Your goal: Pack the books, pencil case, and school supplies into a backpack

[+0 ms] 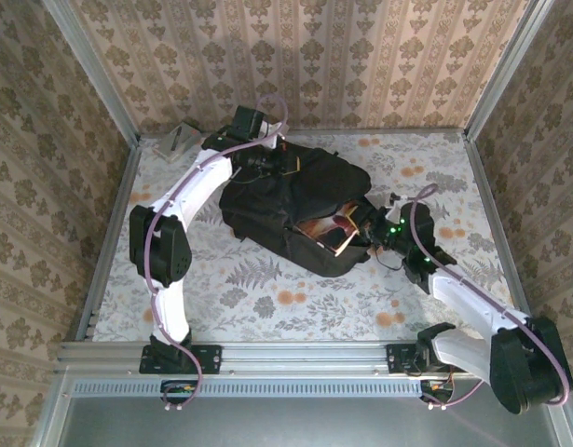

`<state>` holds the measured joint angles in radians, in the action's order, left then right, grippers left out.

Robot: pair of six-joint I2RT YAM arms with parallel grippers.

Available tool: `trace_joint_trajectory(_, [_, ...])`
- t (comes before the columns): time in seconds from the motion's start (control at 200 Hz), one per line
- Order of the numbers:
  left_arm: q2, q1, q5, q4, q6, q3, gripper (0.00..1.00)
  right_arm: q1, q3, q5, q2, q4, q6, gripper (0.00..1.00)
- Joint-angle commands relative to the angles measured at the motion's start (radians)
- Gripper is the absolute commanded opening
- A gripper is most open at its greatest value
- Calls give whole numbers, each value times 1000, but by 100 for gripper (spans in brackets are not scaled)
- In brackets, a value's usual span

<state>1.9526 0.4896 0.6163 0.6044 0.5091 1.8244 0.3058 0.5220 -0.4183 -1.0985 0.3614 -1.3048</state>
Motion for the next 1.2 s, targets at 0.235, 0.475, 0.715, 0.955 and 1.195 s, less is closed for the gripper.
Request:
trace_joint_trajectory(0.235, [-119,45,143,-214,107,-16,0,140,228,174,-328,149,60,0])
trace_joint_trajectory(0.475, [-135,49,174,-311,196,-73,0,223,412,171,-584,225,88,26])
trace_joint_trajectory(0.715, [-166,12,145,-341,209,-144,0,220,374,169,-527,189,152,69])
trace_joint_trajectory(0.955, [-233,-69,106,-374,231,-228,0,202,232,226,-247,43,288,88])
trace_joint_trajectory(1.195, [-279,-81,45,-364,210,-295,0,134,99,322,30,-196,362,87])
